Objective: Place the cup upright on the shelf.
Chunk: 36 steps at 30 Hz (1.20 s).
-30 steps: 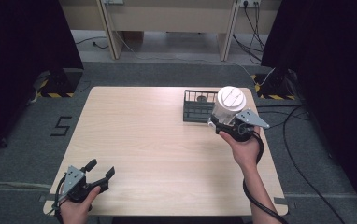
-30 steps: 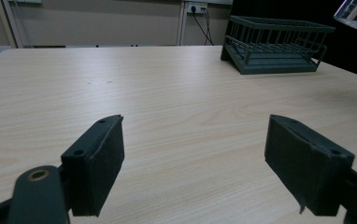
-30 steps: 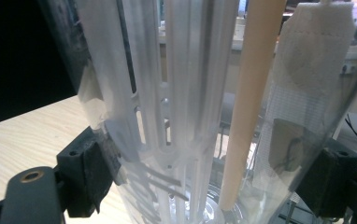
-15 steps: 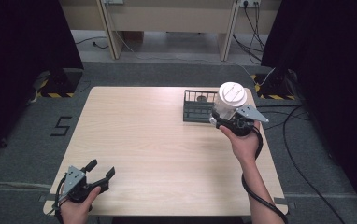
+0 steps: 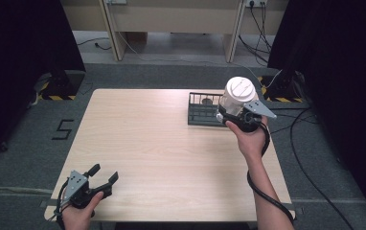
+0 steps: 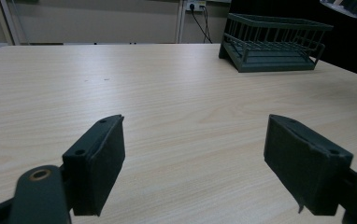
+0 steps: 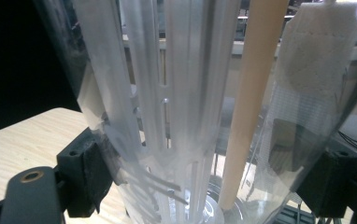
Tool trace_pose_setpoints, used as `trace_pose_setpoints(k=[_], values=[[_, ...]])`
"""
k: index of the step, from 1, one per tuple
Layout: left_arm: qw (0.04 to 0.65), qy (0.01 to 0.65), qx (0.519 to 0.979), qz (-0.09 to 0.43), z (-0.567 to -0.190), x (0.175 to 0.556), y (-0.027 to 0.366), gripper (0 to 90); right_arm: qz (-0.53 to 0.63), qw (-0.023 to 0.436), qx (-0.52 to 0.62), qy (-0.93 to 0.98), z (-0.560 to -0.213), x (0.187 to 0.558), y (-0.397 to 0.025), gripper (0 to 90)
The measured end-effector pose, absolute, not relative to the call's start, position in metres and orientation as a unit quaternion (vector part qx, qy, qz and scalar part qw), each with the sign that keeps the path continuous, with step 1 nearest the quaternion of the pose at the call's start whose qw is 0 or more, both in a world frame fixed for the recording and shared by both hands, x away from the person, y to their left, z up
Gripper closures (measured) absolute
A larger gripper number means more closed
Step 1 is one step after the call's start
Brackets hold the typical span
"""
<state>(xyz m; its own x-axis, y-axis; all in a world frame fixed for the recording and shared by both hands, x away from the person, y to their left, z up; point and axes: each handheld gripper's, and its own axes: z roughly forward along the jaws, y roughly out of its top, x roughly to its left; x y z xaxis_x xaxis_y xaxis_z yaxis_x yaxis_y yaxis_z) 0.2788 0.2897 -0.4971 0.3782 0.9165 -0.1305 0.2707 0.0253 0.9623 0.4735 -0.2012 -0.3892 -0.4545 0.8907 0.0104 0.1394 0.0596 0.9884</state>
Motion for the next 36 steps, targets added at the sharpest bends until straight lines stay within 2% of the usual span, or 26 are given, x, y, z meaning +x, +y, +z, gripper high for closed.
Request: trace_pose_setpoints(k=[36], values=[[0.546, 0.461, 0.633, 0.298, -0.497, 0.281, 0.287, 19.6, 0.536, 0.344, 0.424, 0.644, -0.376, 0.524, -0.197, 18.6]])
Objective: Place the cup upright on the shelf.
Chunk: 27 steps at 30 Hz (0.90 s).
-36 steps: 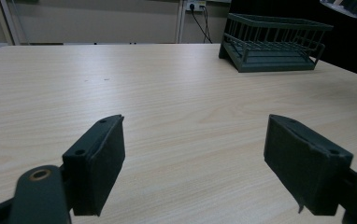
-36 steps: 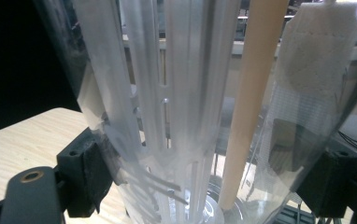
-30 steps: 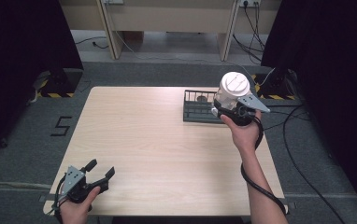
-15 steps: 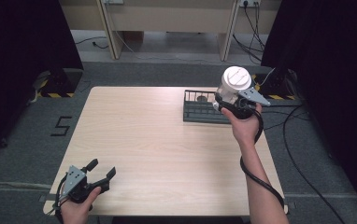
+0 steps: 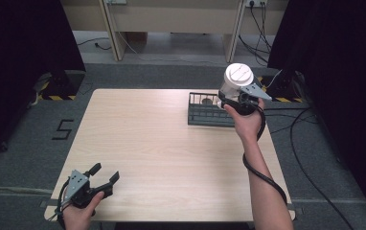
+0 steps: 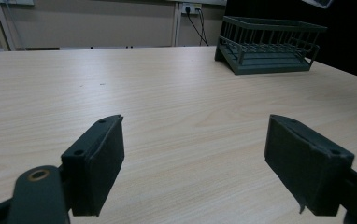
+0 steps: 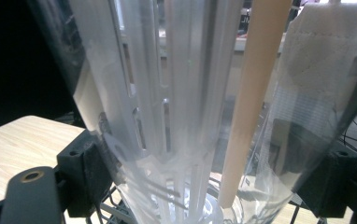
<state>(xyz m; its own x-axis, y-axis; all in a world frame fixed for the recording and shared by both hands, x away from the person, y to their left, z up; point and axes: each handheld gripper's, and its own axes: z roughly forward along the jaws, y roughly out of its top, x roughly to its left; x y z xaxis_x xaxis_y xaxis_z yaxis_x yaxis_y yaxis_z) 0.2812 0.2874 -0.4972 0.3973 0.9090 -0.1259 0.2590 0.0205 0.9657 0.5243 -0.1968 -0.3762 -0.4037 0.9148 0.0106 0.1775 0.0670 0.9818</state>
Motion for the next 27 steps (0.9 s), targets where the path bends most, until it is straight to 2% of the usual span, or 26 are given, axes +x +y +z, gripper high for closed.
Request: trace_pose_setpoints(k=[27], values=[[0.546, 0.463, 0.632, 0.297, -0.497, 0.282, 0.287, 19.6, 0.508, 0.328, 0.446, 0.66, -0.379, 0.565, -0.193, 18.7]])
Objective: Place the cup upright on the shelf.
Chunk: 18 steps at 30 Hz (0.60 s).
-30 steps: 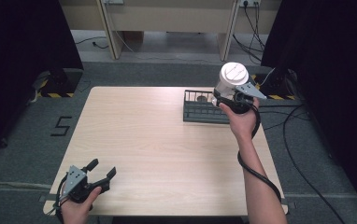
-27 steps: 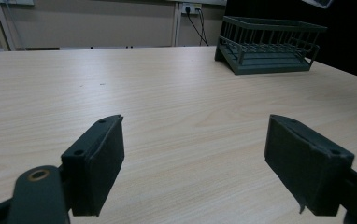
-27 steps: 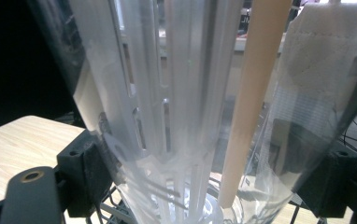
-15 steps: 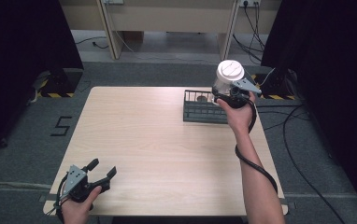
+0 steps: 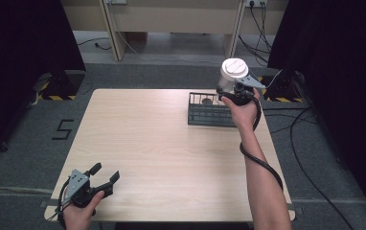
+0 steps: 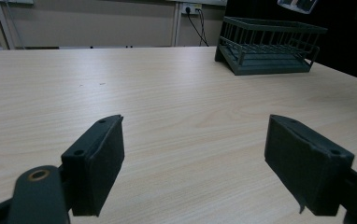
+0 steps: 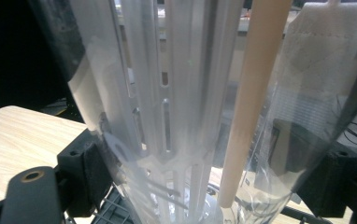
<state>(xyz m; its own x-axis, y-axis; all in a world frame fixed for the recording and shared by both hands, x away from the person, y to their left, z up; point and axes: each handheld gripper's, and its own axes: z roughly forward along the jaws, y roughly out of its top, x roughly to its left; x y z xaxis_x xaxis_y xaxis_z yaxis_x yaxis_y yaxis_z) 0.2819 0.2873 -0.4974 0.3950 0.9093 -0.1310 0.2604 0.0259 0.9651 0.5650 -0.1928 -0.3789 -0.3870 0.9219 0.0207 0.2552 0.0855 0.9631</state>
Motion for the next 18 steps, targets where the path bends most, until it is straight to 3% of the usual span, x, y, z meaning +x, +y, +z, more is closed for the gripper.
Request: trace_pose_setpoints(k=[18], values=[[0.549, 0.463, 0.63, 0.295, -0.498, 0.282, 0.288, 19.6, 0.484, 0.313, 0.465, 0.672, -0.4, 0.586, -0.187, 18.6]])
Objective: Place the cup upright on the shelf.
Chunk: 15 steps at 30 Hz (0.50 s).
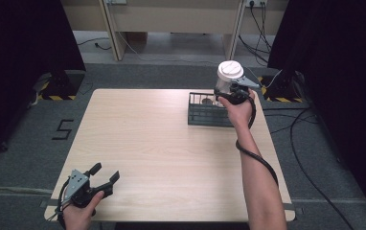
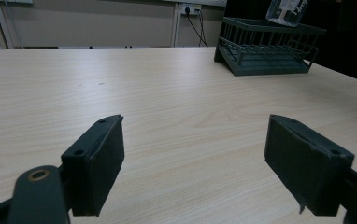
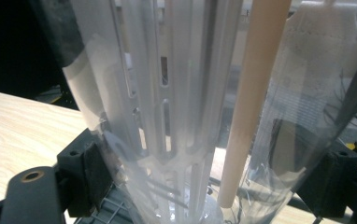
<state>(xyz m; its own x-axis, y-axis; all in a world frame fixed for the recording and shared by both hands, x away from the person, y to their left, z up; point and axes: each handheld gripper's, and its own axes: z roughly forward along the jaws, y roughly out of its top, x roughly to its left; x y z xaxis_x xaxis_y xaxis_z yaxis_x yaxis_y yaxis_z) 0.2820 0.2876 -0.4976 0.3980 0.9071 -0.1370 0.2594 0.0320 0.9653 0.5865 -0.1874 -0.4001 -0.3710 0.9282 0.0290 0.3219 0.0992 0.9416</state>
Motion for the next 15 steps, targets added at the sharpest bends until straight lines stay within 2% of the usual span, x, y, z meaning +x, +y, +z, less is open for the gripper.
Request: trace_pose_setpoints(k=[15], values=[[0.55, 0.463, 0.63, 0.294, -0.497, 0.282, 0.287, 19.6, 0.463, 0.293, 0.477, 0.687, -0.424, 0.59, -0.179, 18.5]])
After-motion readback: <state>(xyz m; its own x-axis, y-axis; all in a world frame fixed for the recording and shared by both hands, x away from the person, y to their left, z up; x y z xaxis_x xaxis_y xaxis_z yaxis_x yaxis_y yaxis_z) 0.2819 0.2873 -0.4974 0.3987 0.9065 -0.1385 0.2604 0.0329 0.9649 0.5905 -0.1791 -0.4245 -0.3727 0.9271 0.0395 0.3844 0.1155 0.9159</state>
